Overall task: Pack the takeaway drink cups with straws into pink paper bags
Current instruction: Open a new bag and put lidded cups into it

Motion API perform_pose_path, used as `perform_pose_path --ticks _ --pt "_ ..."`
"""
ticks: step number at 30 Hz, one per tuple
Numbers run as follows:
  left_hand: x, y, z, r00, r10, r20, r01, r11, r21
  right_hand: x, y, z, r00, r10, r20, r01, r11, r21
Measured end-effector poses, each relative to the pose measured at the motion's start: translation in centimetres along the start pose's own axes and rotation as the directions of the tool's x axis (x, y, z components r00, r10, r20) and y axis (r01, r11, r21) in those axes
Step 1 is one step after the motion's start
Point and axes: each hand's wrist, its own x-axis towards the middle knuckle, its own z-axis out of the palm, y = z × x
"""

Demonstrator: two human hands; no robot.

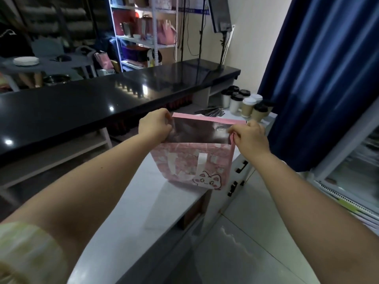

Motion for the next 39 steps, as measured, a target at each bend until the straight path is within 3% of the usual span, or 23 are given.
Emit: perform_pose_path --ticks 7,11,30,36,39 --pt "3.7 5.3 4.7 0.985 -0.123 -0.119 0.112 0.989 -0.102 6.1 10.6 -0.4 0.953 -0.024 0.301 -0.003 0.996 0.088" --pt "4.9 6.4 6.8 0.965 -0.185 -0.185 0.169 0.98 -0.101 9.2 13.1 0.9 0.917 -0.045 0.397 -0.037 0.98 0.195" --pt "14.4 4.6 13.2 0.884 -0.331 -0.331 0.324 0.943 -0.077 26.8 14.1 13.1 0.891 -0.213 0.4 0.098 0.952 0.289" --pt "15.1 3.4 14.3 0.848 -0.462 -0.26 0.39 0.875 -0.287 29.9 15.1 16.3 0.888 -0.273 0.37 0.102 0.901 0.421" --pt "14.9 3.7 14.9 0.822 -0.533 -0.203 0.4 0.792 -0.461 31.3 15.4 17.4 0.877 -0.291 0.382 -0.019 0.774 0.633"
